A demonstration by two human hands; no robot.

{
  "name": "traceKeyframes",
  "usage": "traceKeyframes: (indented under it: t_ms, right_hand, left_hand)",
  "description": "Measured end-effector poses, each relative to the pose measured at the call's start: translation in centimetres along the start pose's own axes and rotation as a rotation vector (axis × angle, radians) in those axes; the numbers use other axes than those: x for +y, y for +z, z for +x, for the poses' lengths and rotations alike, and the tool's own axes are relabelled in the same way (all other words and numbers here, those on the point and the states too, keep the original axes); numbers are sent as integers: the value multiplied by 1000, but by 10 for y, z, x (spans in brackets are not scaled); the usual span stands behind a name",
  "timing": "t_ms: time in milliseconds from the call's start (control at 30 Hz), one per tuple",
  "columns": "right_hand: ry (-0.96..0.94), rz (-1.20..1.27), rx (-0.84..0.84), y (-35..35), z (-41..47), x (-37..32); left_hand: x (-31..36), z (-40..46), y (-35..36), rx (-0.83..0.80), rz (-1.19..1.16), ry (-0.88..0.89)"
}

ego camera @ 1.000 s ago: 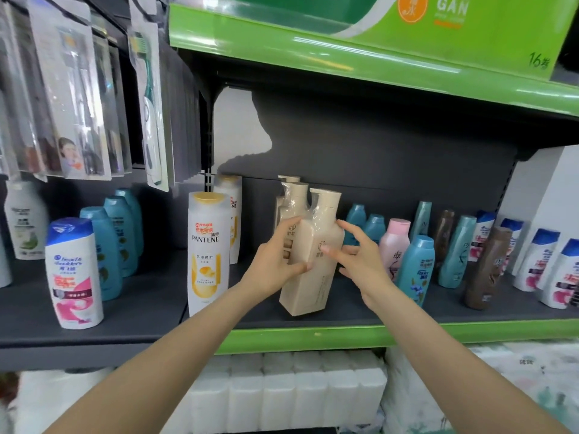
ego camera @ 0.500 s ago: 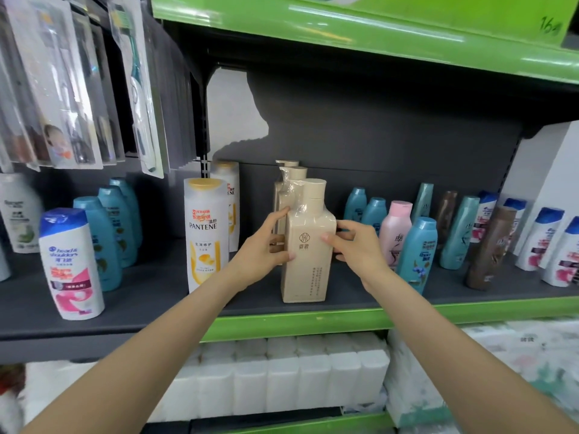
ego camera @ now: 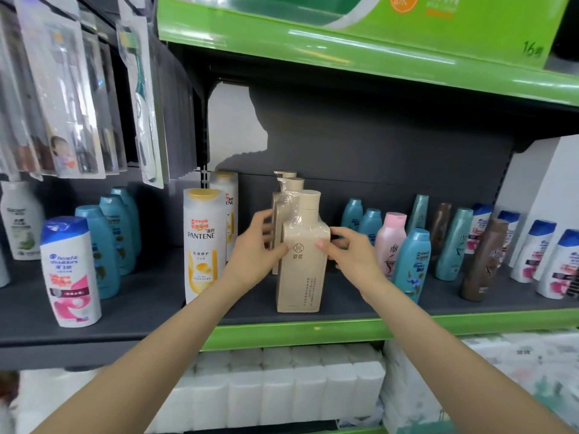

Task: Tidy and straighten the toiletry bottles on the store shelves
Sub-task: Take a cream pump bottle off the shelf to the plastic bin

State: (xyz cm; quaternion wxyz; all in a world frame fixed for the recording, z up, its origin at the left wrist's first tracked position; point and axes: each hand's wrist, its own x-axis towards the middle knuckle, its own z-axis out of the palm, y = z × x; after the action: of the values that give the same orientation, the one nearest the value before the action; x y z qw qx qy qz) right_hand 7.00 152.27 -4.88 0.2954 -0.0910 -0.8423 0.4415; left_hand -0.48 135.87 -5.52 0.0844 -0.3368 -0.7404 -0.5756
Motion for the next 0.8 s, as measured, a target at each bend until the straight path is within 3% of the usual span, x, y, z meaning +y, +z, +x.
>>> traceKeyframes:
  t_ms: [100, 233, 400, 667, 800]
  right_hand:
    - [-26, -3, -13, -10, 10, -9]
    - [-86, -24, 22, -24, 33, -24]
    - [-131, -147, 26, -30, 71, -35]
    - [-250, -479, -280, -6, 129, -38]
    - [-239, -468, -339, 6, 146, -41]
  left_hand:
    - [22, 8, -7, 220, 134, 208]
    - [46, 29, -11, 187, 426, 387]
    - [51, 46, -9, 2, 569, 374]
    - [42, 49, -5, 52, 533, 396]
    - [43, 52, -6, 40, 556, 389]
